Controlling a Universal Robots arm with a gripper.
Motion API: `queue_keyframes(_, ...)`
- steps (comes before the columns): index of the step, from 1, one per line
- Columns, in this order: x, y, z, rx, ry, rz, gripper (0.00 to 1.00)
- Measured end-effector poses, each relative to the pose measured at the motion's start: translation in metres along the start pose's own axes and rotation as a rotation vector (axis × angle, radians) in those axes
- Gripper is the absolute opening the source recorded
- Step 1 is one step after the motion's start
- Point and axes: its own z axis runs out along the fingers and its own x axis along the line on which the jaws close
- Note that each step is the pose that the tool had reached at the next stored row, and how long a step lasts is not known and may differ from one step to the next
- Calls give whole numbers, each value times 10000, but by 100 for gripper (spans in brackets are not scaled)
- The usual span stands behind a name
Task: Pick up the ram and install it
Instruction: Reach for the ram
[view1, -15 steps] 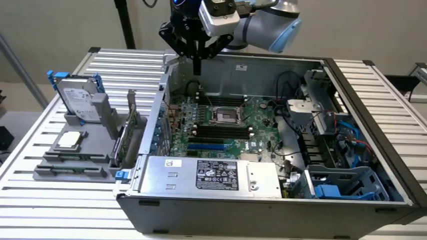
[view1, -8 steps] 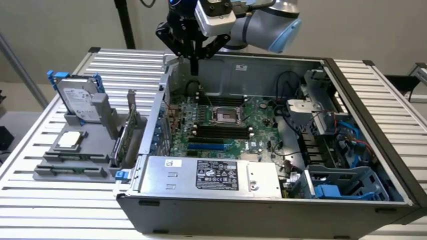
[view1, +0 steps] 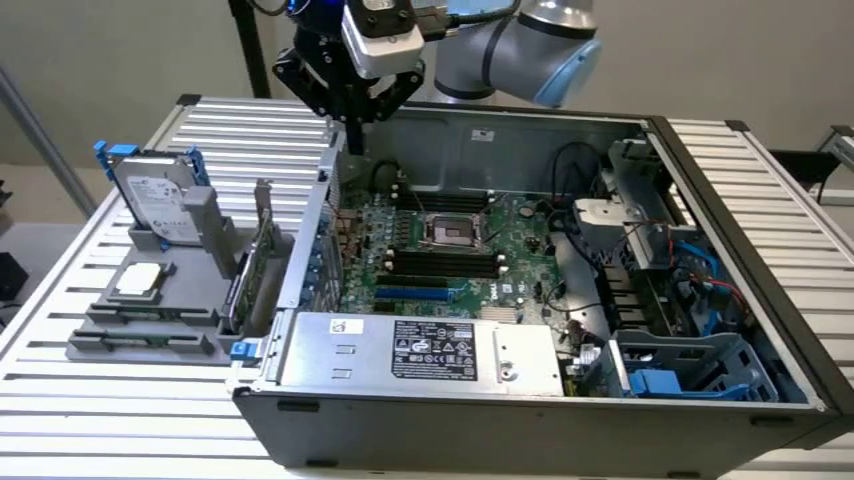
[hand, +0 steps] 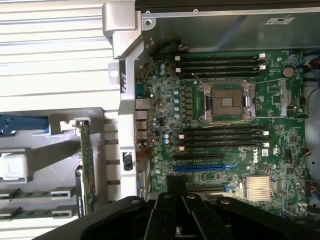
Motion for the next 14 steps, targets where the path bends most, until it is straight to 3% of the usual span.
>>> queue_keyframes(14,630,-137,45,3,36,2,11)
